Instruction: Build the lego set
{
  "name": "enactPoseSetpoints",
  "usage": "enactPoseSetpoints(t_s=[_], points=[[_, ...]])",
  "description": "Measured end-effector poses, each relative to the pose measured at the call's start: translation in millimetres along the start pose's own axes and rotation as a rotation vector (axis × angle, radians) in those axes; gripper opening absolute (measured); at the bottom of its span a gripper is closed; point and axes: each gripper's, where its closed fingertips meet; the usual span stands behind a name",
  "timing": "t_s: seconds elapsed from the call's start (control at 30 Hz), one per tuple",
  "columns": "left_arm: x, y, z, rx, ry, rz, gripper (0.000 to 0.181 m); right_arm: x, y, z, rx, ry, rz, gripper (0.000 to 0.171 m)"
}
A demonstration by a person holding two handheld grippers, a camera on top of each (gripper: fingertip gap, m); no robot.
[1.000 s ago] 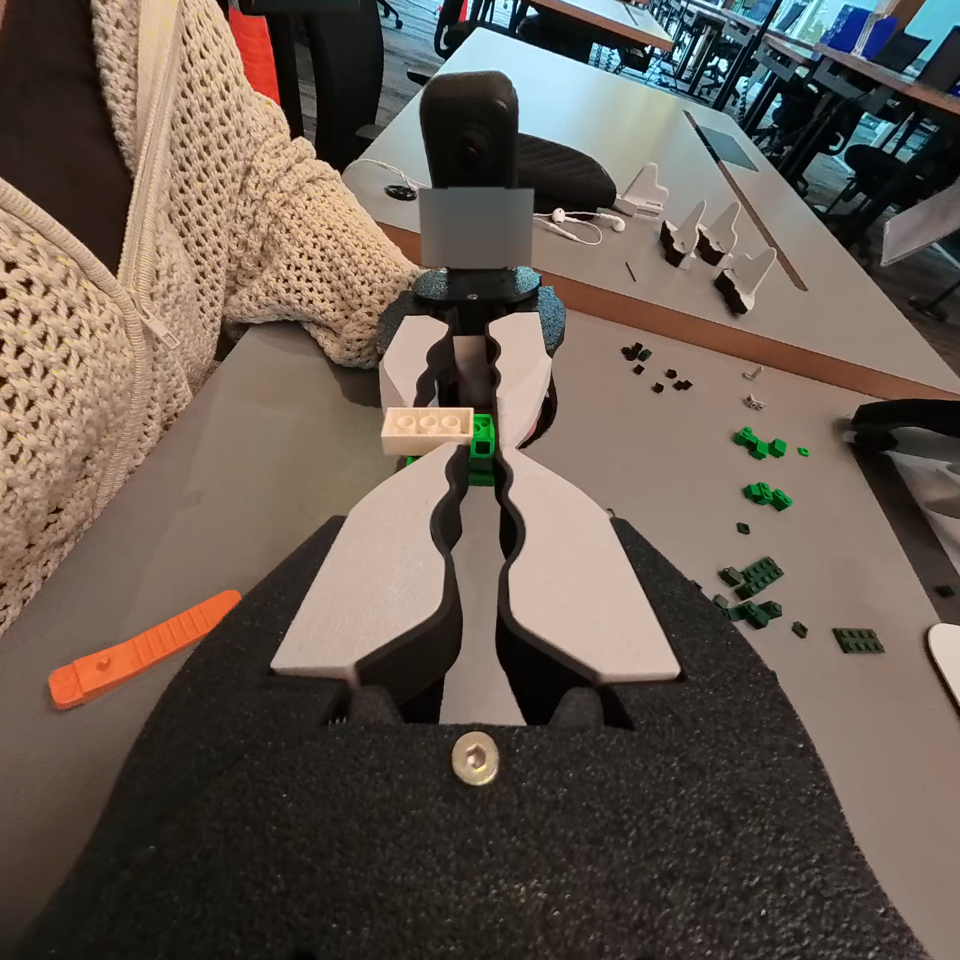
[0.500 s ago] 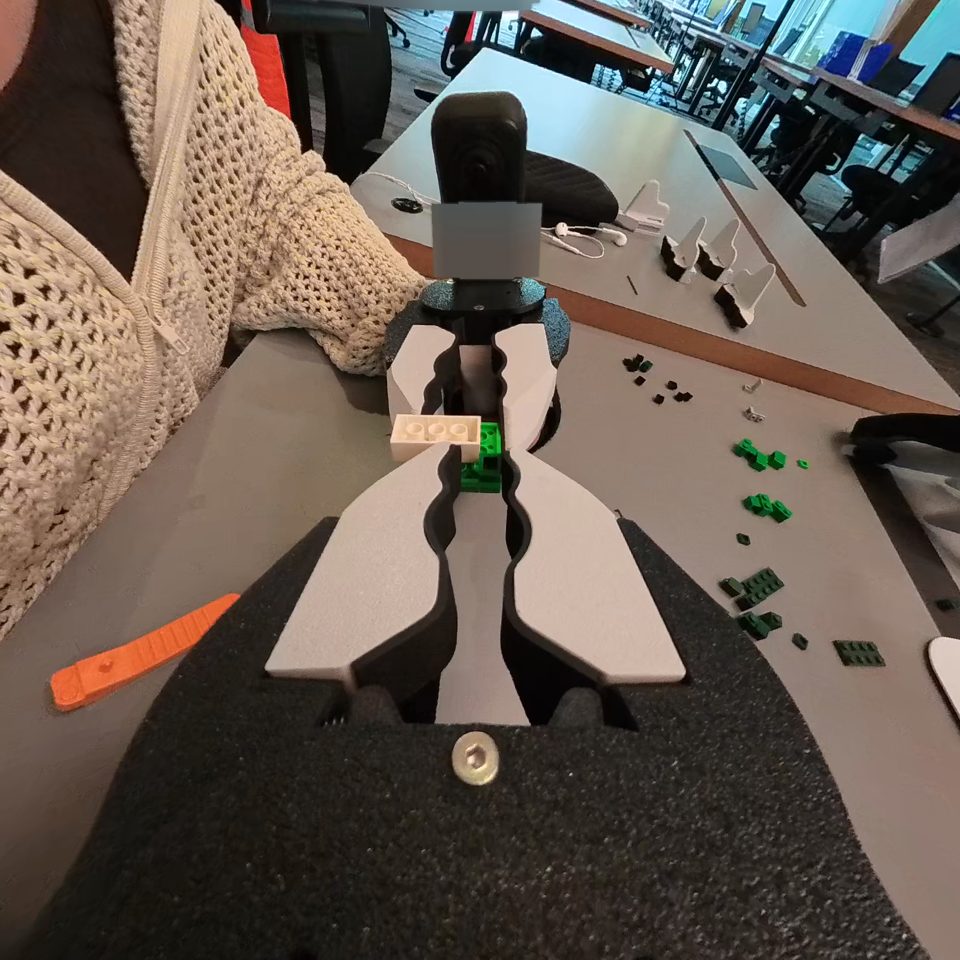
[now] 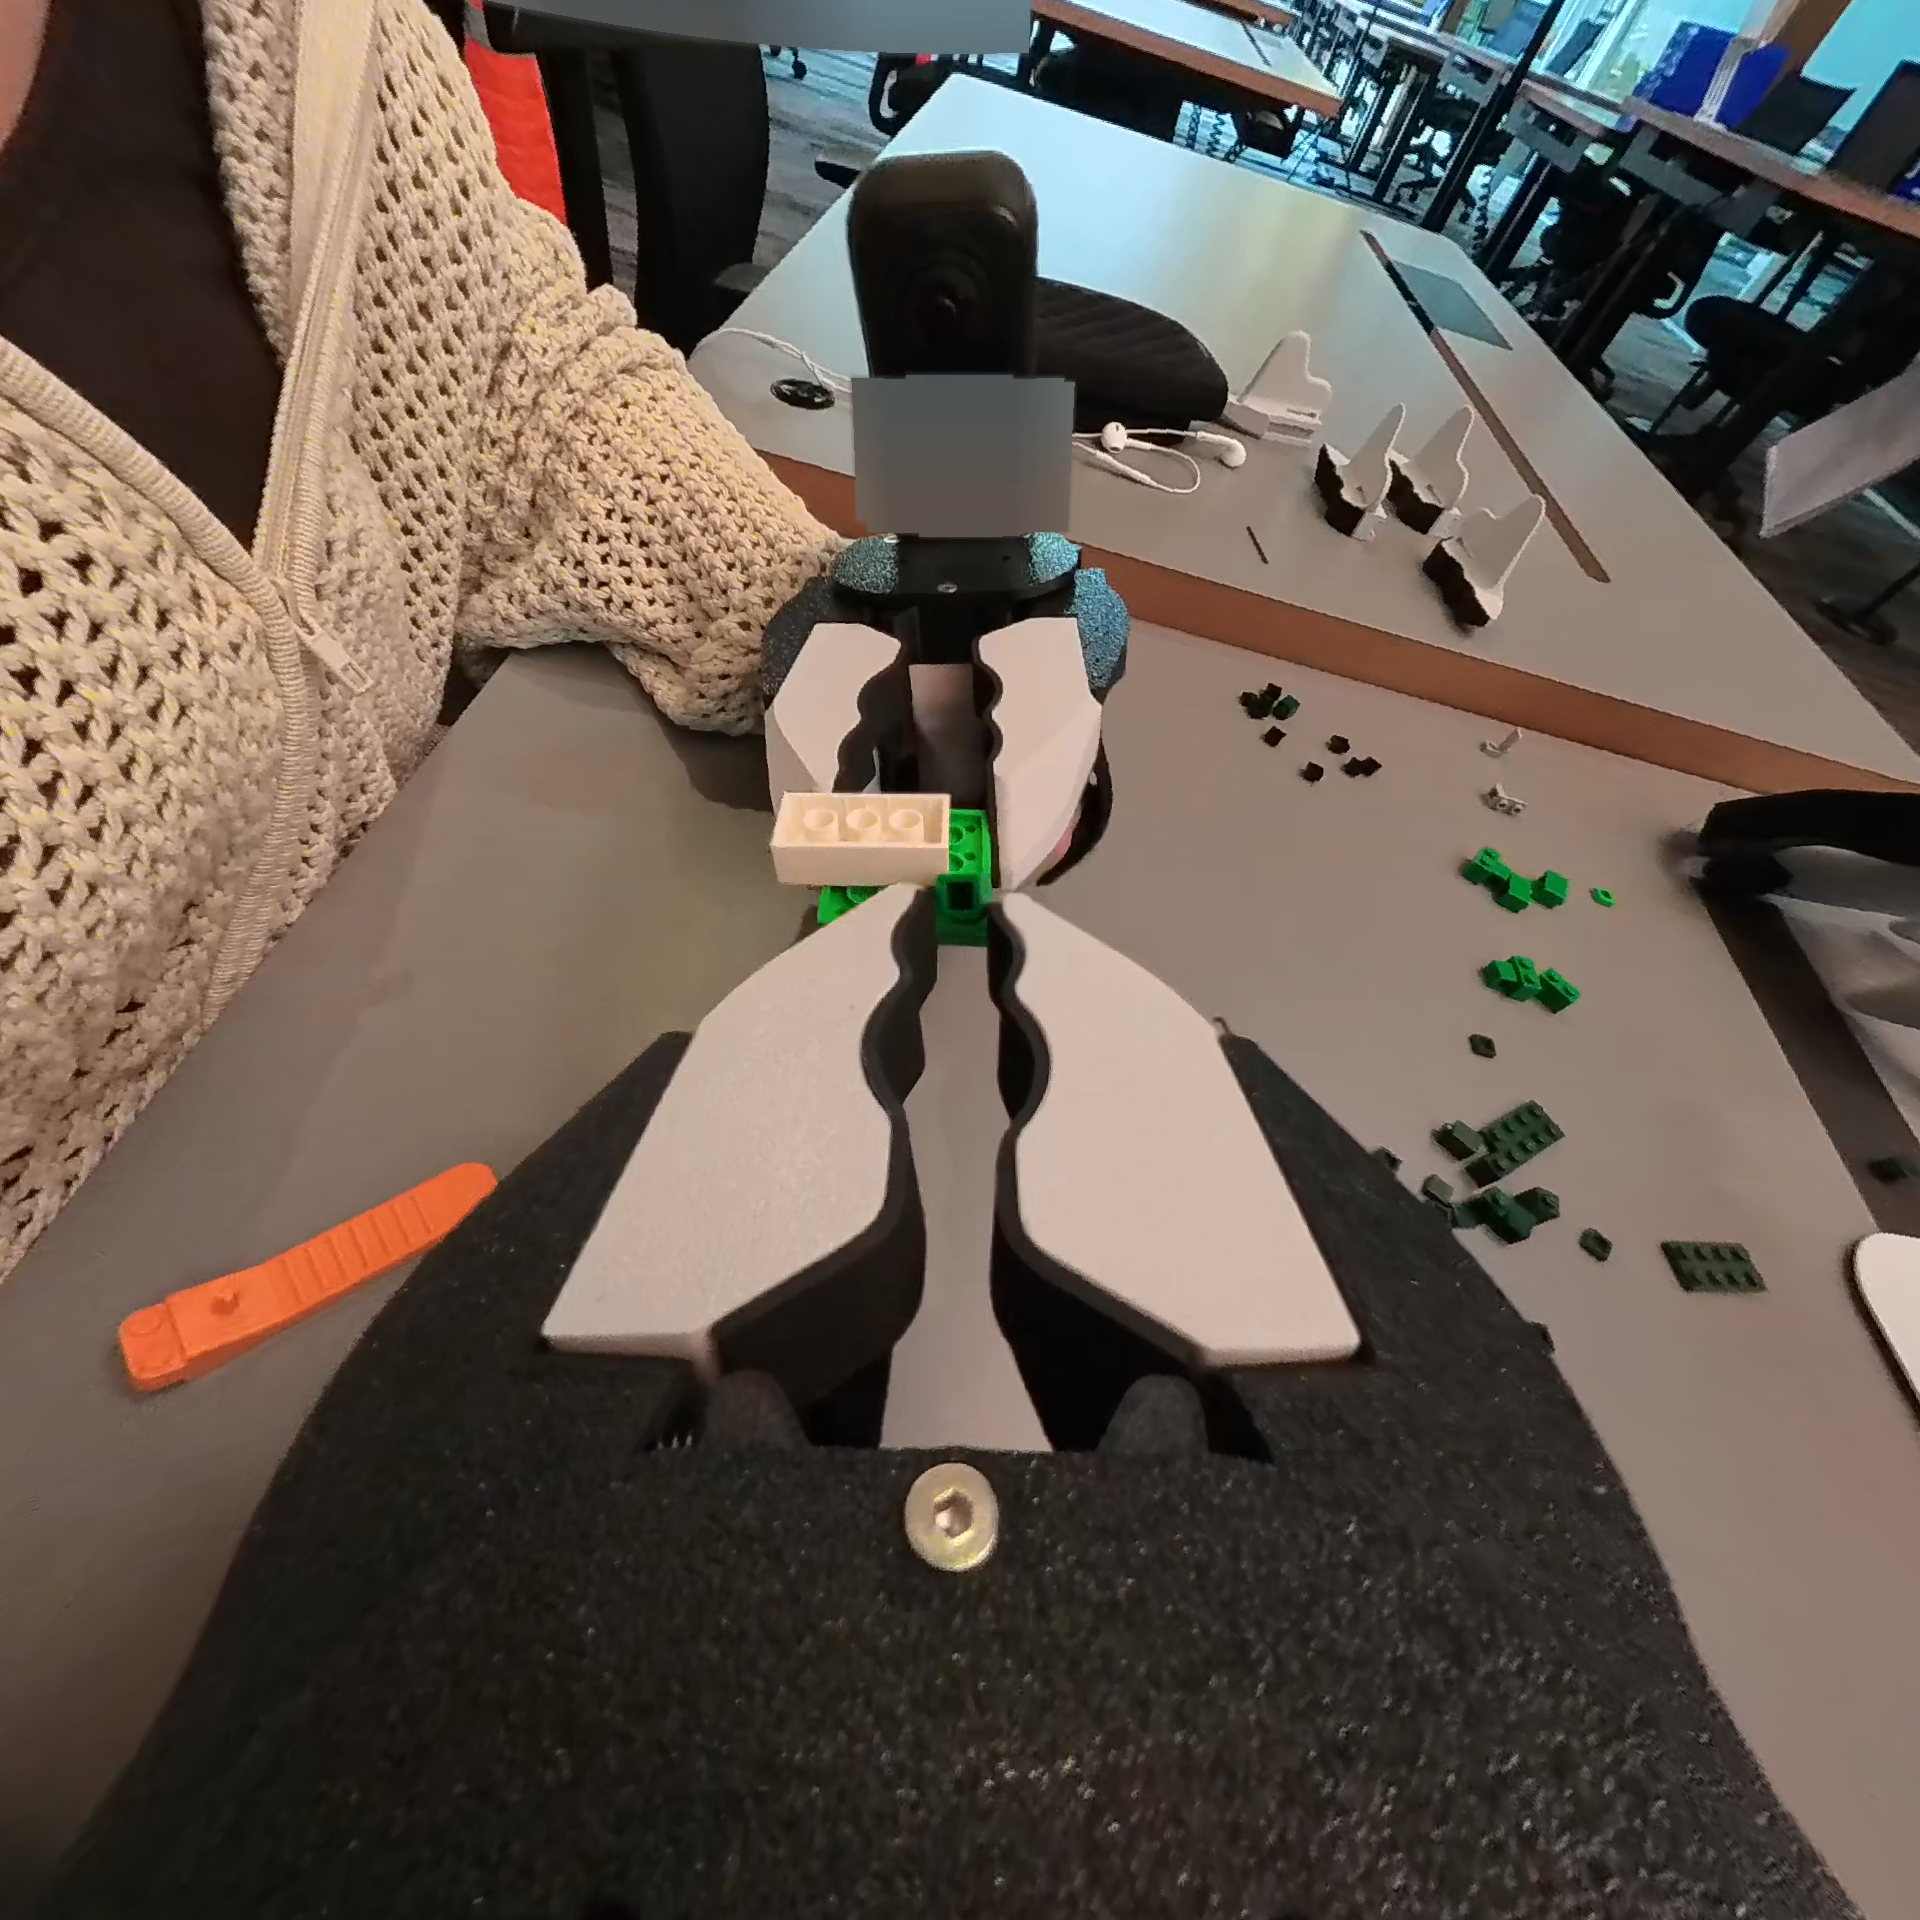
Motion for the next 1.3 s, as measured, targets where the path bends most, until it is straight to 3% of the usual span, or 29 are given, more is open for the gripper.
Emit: enactPoseSetpoints(t_s=[0.17,0.63,1.3], points=[[-5.7,-0.8,3.4,0.015,-0.049,0.021,0.034,-2.9,0.3,0.5,-0.008,-0.064,0.011,0.008],[-36.7,3.6,15.9,0.058,-0.286,0.206,0.034,-40.5,-6.0,5.2,-0.079,-0.568,-0.092,0.008],[-40.8,7.0,17.9,0.038,-0.305,0.239,0.034,-47.8,-9.5,8.8,-0.093,-0.642,-0.194,0.008]])
Point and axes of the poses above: each gripper's, where its closed fingertips meet, z out along the fingers, x out of its top, y = z × x across the jaws, and after that the axes turned 11 degrees about -y, right-handed
